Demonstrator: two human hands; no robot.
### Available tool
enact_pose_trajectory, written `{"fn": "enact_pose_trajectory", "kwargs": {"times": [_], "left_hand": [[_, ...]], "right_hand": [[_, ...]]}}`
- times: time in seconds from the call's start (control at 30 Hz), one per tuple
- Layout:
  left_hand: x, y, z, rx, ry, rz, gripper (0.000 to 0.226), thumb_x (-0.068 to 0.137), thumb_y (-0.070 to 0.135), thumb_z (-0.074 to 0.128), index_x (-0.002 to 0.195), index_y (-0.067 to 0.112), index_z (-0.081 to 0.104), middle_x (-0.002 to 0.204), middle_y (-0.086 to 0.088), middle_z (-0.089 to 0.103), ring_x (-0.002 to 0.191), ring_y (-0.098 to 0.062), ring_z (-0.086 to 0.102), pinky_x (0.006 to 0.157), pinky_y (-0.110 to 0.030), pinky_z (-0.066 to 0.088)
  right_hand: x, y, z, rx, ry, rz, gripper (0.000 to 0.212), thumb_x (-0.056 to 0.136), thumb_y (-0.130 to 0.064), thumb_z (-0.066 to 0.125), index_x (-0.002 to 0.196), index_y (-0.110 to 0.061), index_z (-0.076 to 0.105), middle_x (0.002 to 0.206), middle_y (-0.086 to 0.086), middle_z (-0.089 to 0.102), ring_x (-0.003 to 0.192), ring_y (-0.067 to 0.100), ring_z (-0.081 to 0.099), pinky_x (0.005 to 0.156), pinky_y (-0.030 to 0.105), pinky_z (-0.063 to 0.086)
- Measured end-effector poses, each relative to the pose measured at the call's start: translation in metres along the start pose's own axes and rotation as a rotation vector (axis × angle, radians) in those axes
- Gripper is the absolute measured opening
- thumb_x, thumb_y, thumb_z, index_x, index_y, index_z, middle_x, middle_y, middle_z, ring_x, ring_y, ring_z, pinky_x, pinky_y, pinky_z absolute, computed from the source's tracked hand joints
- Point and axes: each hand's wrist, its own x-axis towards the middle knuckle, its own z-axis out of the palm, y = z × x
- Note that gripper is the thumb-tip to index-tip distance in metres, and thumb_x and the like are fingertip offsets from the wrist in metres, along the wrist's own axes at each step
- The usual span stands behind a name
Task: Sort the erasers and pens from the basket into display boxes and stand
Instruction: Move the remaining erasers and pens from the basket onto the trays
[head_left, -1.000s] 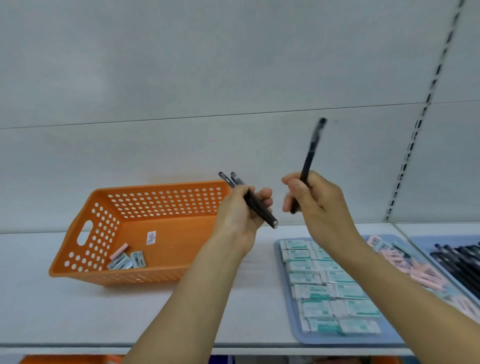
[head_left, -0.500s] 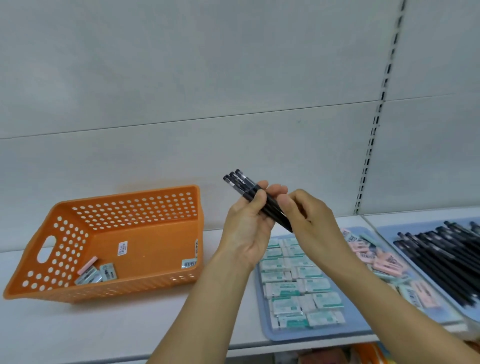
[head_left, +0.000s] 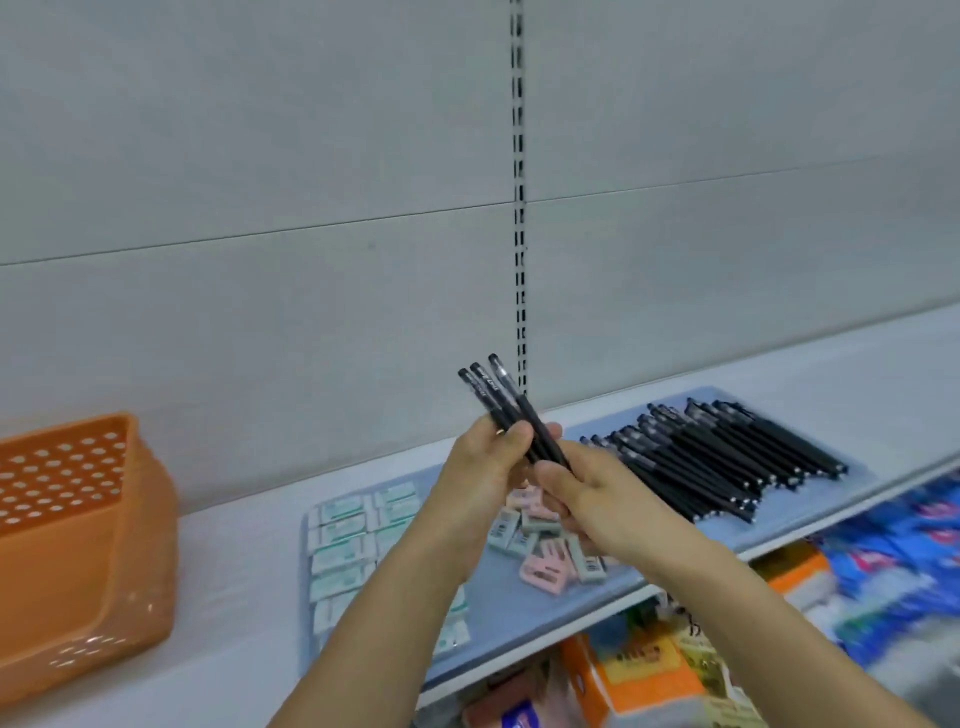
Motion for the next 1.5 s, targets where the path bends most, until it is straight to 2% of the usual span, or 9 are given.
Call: {"fn": "enact_pose_trajectory", "kwargs": {"times": [0.1, 0.23, 0.4, 0.53, 0.67, 0.83, 1.03, 1.3, 1.5], "left_hand": [[0.014, -0.024, 0.037, 0.672, -0.179, 0.064, 0.036, 0.100, 0.039, 0.045, 0.134, 0.028, 0.047, 0.132, 0.006, 0.058, 0.117, -0.012, 0.056, 0.099, -0.034, 0.046], [0.032, -0.049, 0.065, 1.376, -0.317, 0.292, 0.051, 0.098, 0.046, 0.044, 0.142, 0.021, 0.043, 0.141, -0.001, 0.048, 0.132, -0.019, 0.041, 0.120, -0.044, 0.007], [0.039, -0.057, 0.071, 1.405, -0.270, 0.293, 0.042, 0.099, 0.045, 0.042, 0.129, 0.018, 0.053, 0.126, 0.000, 0.054, 0.121, -0.019, 0.048, 0.119, -0.044, 0.004], [0.037, -0.047, 0.071, 1.316, -0.215, 0.245, 0.043, 0.098, 0.047, 0.043, 0.133, 0.023, 0.052, 0.132, 0.004, 0.054, 0.126, -0.014, 0.047, 0.121, -0.042, 0.000], [0.018, -0.036, 0.056, 1.113, -0.073, 0.275, 0.037, 0.098, 0.046, 0.045, 0.131, 0.030, 0.053, 0.136, 0.010, 0.053, 0.128, -0.008, 0.042, 0.121, -0.035, 0.004], [-0.017, -0.028, 0.008, 0.905, 0.090, 0.337, 0.028, 0.098, 0.042, 0.049, 0.122, 0.034, 0.059, 0.123, 0.017, 0.058, 0.119, -0.002, 0.047, 0.106, -0.027, 0.034], [-0.081, 0.006, -0.074, 0.866, 0.305, 0.445, 0.023, 0.096, 0.040, 0.052, 0.112, 0.032, 0.065, 0.105, 0.027, 0.059, 0.108, 0.007, 0.052, 0.104, -0.036, 0.042], [-0.191, 0.053, -0.246, 1.054, 0.742, 0.406, 0.018, 0.095, 0.035, 0.056, 0.109, 0.030, 0.066, 0.108, 0.023, 0.061, 0.106, 0.005, 0.054, 0.088, -0.020, 0.043], [-0.235, 0.053, -0.391, 1.296, 1.032, -0.140, 0.065, 0.090, 0.033, 0.064, 0.144, 0.009, 0.036, 0.145, -0.015, 0.041, 0.132, -0.031, 0.039, 0.106, -0.043, 0.033]], "right_hand": [[0.005, 0.037, -0.050, -0.375, 0.295, -0.015, 0.021, 0.102, -0.027, 0.040, 0.083, -0.020, 0.047, 0.068, -0.008, 0.050, 0.064, 0.010, 0.054, 0.055, 0.027, 0.038], [0.012, 0.072, -0.101, -0.881, 0.400, 0.170, 0.020, 0.104, -0.031, 0.034, 0.100, -0.013, 0.041, 0.070, -0.001, 0.048, 0.065, 0.026, 0.047, 0.057, 0.036, 0.037], [0.016, 0.098, -0.113, -1.179, 0.331, 0.255, 0.016, 0.104, -0.026, 0.035, 0.106, -0.012, 0.042, 0.070, -0.004, 0.045, 0.053, 0.016, 0.040, 0.045, 0.029, 0.025], [0.014, 0.102, -0.105, -1.313, 0.388, 0.230, 0.037, 0.101, -0.047, 0.032, 0.116, -0.014, 0.043, 0.106, 0.001, 0.055, 0.091, 0.021, 0.058, 0.056, 0.029, 0.039], [0.010, 0.100, -0.099, -1.304, 0.527, -0.002, 0.036, 0.081, -0.033, 0.073, 0.092, 0.000, 0.063, 0.086, 0.019, 0.061, 0.081, 0.038, 0.059, 0.055, 0.039, 0.046], [0.013, 0.070, -0.059, -1.045, 0.576, -0.378, 0.019, 0.088, -0.025, 0.066, 0.094, -0.006, 0.066, 0.089, 0.012, 0.063, 0.082, 0.035, 0.058, 0.061, 0.040, 0.048], [0.025, 0.018, 0.023, -0.696, 0.332, -0.571, 0.028, 0.098, -0.037, 0.046, 0.100, -0.018, 0.065, 0.097, -0.005, 0.060, 0.094, 0.018, 0.051, 0.071, 0.032, 0.042], [0.034, -0.085, 0.159, -0.432, 0.065, -0.829, 0.015, 0.092, -0.030, 0.051, 0.094, -0.023, 0.065, 0.092, -0.014, 0.060, 0.088, 0.010, 0.052, 0.074, 0.025, 0.042], [0.038, -0.157, 0.270, -0.355, -0.339, -0.776, 0.006, 0.091, -0.022, 0.063, 0.095, -0.022, 0.067, 0.088, -0.017, 0.063, 0.085, -0.002, 0.056, 0.075, 0.014, 0.041]]}}
